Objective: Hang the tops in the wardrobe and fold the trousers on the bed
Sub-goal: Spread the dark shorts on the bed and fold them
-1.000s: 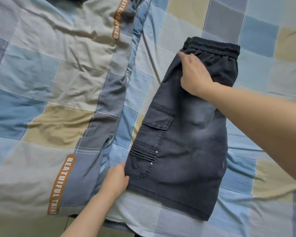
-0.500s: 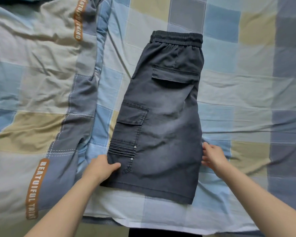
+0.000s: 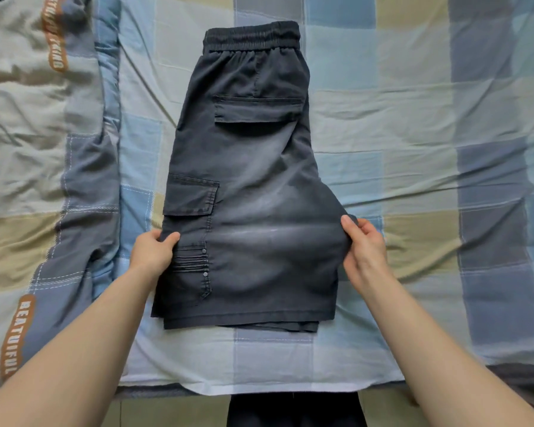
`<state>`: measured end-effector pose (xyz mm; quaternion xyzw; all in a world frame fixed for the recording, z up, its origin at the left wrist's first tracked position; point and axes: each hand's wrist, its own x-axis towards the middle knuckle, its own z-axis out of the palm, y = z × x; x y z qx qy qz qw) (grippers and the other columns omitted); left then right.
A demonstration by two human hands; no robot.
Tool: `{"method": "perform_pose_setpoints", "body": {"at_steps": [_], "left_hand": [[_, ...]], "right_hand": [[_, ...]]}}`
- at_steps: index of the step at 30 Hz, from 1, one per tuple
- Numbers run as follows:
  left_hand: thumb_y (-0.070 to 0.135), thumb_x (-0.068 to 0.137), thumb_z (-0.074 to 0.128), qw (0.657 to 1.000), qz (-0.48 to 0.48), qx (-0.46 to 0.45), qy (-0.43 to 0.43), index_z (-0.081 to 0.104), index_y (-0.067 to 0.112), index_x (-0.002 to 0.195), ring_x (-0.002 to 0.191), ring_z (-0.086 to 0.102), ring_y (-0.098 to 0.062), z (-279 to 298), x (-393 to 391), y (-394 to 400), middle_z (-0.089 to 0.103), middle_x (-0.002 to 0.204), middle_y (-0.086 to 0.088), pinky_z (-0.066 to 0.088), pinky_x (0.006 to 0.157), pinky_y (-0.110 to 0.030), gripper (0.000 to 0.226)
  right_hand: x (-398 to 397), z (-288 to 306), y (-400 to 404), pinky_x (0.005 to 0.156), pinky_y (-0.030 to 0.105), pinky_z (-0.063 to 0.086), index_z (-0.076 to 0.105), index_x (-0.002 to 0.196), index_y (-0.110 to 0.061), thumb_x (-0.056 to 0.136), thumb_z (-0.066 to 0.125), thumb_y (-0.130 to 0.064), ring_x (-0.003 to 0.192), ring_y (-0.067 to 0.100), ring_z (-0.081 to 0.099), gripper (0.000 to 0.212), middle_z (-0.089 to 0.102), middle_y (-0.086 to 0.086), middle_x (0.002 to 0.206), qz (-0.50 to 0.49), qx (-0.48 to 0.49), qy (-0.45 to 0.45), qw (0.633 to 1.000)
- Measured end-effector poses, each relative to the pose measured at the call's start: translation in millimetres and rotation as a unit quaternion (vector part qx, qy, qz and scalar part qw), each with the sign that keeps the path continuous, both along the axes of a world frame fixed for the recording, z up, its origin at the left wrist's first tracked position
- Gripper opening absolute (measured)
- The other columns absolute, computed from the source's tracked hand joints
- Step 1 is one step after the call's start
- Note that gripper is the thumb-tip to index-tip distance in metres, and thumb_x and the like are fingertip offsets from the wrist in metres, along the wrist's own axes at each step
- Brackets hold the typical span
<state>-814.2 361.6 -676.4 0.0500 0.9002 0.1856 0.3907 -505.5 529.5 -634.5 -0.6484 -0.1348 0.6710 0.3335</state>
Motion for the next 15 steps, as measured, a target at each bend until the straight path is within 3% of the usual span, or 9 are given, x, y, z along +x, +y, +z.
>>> {"method": "perform_pose_setpoints", "body": {"at_steps": [2, 4, 6, 8, 10, 12, 15], "left_hand": [[0.029, 0.095, 0.061, 1.000, 0.008, -0.001, -0.004, 0.064, 0.003, 0.118, 0.108, 0.060, -0.034, 0.7, -1.8, 1.5, 0.066, 0.117, -0.015, 0.047, 0.098, -0.044, 0.035], [0.027, 0.096, 0.060, 0.999, 0.022, 0.023, -0.022, 0.064, 0.006, 0.114, 0.103, 0.061, -0.030, 4.0, -0.4, 3.2, 0.066, 0.114, -0.011, 0.047, 0.092, -0.038, 0.028], [0.028, 0.094, 0.063, 0.997, 0.030, 0.052, -0.039, 0.065, 0.015, 0.105, 0.090, 0.062, -0.020, 11.8, 1.3, 0.5, 0.068, 0.105, -0.005, 0.045, 0.083, -0.032, 0.017], [0.027, 0.088, 0.071, 0.994, 0.039, 0.080, -0.058, 0.067, 0.018, 0.097, 0.080, 0.062, -0.009, 20.9, 5.7, -5.7, 0.069, 0.095, 0.000, 0.046, 0.074, -0.026, 0.014], [0.019, 0.081, 0.079, 0.994, 0.022, 0.081, -0.076, 0.067, 0.017, 0.096, 0.078, 0.063, -0.007, 28.7, 13.8, -14.1, 0.070, 0.091, 0.002, 0.048, 0.072, -0.023, 0.019], [0.008, 0.076, 0.081, 0.992, -0.012, 0.062, -0.107, 0.065, 0.014, 0.102, 0.080, 0.064, -0.010, 33.5, 18.6, -23.7, 0.069, 0.091, 0.001, 0.048, 0.078, -0.025, 0.031], [-0.002, 0.076, 0.079, 0.990, -0.064, 0.033, -0.119, 0.064, 0.009, 0.109, 0.083, 0.065, -0.015, 40.2, 17.1, -31.5, 0.070, 0.096, -0.004, 0.046, 0.078, -0.023, 0.038]], "right_hand": [[16.6, -2.1, -0.7, 0.042, 0.018, 0.034, 0.041, 0.075, -0.019, 0.093, 0.051, 0.006, 0.047, 0.007, 0.044, 0.032, 0.043, 0.002, 0.067, -0.083, -0.013, -0.035, 0.996], [32.5, -5.9, 0.0, 0.037, 0.017, 0.025, 0.042, 0.077, -0.018, 0.096, 0.048, 0.001, 0.047, 0.008, 0.040, 0.028, 0.040, 0.002, 0.067, -0.065, -0.058, -0.099, 0.991], [36.5, -9.3, -5.6, 0.046, 0.020, 0.033, 0.051, 0.086, -0.017, 0.098, 0.050, -0.013, 0.058, 0.012, 0.050, 0.012, 0.052, 0.003, 0.072, 0.121, -0.102, -0.156, 0.975], [33.8, -11.4, -15.7, 0.058, 0.024, 0.040, 0.057, 0.089, -0.018, 0.096, 0.052, -0.033, 0.067, 0.013, 0.057, 0.017, 0.062, 0.000, 0.079, 0.276, -0.128, -0.147, 0.941], [34.1, -8.7, -27.0, 0.062, 0.026, 0.046, 0.061, 0.084, -0.022, 0.094, 0.047, -0.053, 0.069, 0.011, 0.063, 0.036, 0.066, -0.004, 0.080, 0.321, -0.150, -0.127, 0.927], [37.4, -8.4, -42.1, 0.066, 0.028, 0.052, 0.065, 0.094, -0.023, 0.093, 0.036, -0.064, 0.081, 0.012, 0.068, 0.050, 0.071, -0.005, 0.091, 0.335, -0.175, -0.105, 0.920], [46.2, -8.1, -71.1, 0.073, 0.025, 0.049, 0.061, 0.105, -0.020, 0.097, 0.039, -0.054, 0.083, 0.007, 0.061, 0.041, 0.066, -0.004, 0.101, 0.439, -0.112, -0.173, 0.874]]}}
